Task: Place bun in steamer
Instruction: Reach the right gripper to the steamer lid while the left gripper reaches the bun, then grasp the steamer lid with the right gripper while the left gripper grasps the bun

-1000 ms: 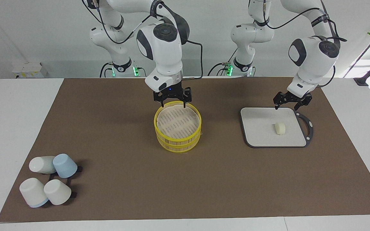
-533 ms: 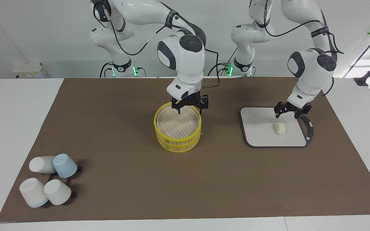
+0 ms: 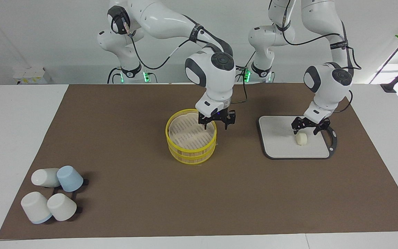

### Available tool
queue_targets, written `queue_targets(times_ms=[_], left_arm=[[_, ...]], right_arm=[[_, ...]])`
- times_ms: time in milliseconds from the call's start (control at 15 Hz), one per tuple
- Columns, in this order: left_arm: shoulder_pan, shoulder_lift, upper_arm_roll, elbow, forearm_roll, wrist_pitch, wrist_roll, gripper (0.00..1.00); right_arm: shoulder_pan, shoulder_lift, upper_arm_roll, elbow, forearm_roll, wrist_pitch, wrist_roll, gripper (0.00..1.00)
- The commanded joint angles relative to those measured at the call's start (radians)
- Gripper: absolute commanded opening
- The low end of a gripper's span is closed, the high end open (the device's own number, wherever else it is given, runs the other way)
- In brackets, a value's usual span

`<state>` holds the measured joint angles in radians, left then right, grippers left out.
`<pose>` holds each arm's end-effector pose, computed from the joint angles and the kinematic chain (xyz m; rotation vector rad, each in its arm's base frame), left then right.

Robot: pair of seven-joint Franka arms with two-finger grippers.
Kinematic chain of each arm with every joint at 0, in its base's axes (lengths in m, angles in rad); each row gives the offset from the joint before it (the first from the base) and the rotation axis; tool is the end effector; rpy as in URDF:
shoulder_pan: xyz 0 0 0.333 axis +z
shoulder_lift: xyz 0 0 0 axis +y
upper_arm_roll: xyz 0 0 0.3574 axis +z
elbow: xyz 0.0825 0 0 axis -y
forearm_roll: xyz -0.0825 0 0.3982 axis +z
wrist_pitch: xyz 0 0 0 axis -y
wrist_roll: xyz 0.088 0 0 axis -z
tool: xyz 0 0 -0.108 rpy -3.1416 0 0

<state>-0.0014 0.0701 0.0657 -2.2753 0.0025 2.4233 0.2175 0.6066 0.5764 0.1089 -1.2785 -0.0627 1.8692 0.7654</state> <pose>0.5446 0.0349 0.3634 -3.1127 0.2423 -0.1193 0.5888 0.4785 0.4502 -3.1294 0.0782 -0.0213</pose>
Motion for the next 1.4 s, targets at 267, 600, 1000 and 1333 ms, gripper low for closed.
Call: queue_targets(times_ms=[267,600,1000,1333], left_arm=[[0.003,0.074,-0.012,-0.006,-0.036,0.114,0.029,1.00],[0.003,0.089,-0.014,-0.003,-0.068,0.115,0.054,1.00],[-0.002,0.079,-0.012,0.008,-0.070,0.080,0.056,1.00],[-0.003,0.070,-0.012,0.008,-0.070,0.060,0.057,1.00]], right_arm=[[0.007,0.010,-0.002,-0.034,-0.026,0.053,0.037,0.73],[0.007,0.003,-0.002,-0.074,-0.026,0.073,0.037,0.70],[-0.001,0.000,-0.003,-0.076,-0.035,0.081,0.009,0.00],[-0.034,0.002,-0.003,-0.035,-0.042,0.039,-0.009,0.00]])
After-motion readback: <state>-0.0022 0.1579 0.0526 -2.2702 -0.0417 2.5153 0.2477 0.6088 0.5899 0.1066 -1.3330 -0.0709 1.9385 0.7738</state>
